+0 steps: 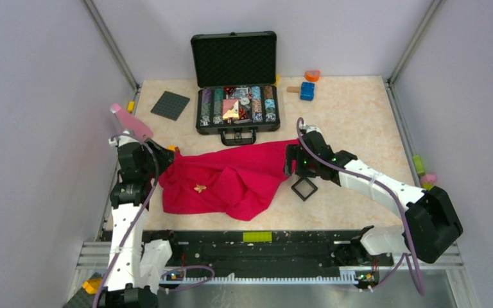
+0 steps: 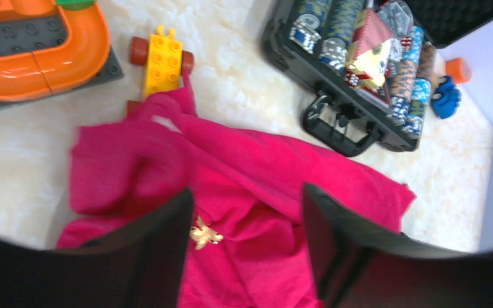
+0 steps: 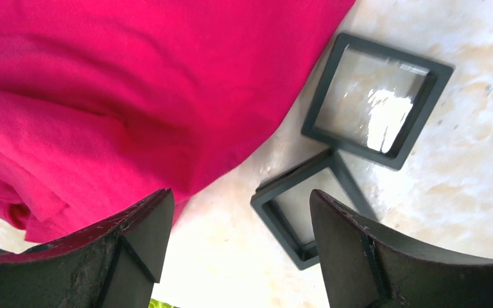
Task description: Remove the brooch from the garment
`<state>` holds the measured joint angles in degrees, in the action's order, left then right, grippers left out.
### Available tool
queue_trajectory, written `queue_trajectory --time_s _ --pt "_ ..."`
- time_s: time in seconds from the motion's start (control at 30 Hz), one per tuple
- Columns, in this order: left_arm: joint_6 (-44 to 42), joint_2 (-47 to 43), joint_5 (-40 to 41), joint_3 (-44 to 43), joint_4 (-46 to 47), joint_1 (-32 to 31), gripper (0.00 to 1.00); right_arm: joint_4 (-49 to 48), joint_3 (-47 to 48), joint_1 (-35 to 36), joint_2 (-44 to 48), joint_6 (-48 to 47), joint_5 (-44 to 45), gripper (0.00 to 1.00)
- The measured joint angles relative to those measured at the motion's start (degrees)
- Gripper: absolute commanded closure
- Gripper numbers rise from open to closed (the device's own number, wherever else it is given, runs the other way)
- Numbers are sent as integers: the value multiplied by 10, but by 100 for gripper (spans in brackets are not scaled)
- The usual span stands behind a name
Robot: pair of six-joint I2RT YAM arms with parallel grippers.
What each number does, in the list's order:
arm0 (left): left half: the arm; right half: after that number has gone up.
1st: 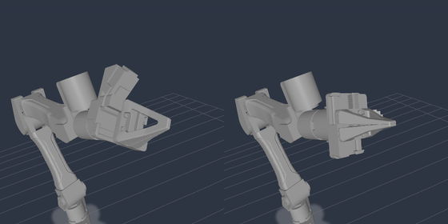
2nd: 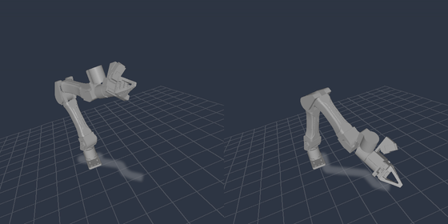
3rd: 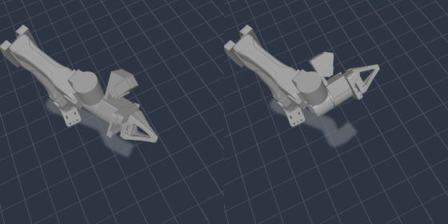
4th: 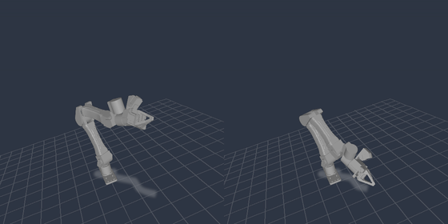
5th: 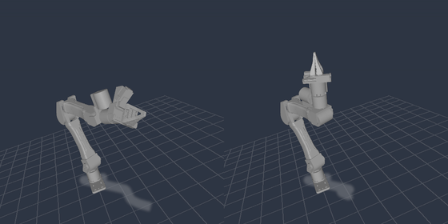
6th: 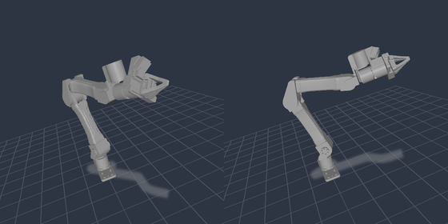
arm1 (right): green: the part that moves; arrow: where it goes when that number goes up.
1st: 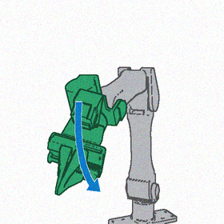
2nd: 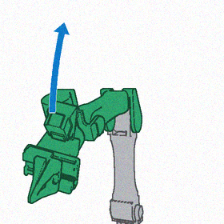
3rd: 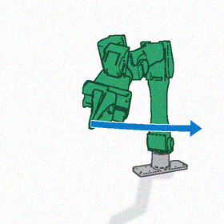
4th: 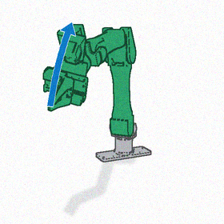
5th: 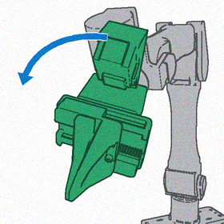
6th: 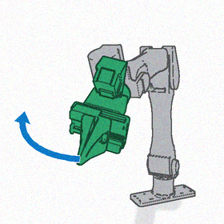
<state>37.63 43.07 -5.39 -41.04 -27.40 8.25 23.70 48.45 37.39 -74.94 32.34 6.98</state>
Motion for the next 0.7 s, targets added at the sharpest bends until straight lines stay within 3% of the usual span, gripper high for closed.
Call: queue_trajectory --time_s 0.07,0.27,0.57,0.7 --pt "-7 -10 -16 0 0 -1 22 10 -3 27 -2 15 10 25" --pt "-29 -39 -23 -17 -28 -1 22 -5 -22 151 -12 75 13 37" --pt "-43 -73 -36 -29 -46 -1 23 -19 -101 147 -24 133 47 46" --pt "-43 -72 -48 -22 -47 -1 23 -22 -102 99 -32 128 62 46"
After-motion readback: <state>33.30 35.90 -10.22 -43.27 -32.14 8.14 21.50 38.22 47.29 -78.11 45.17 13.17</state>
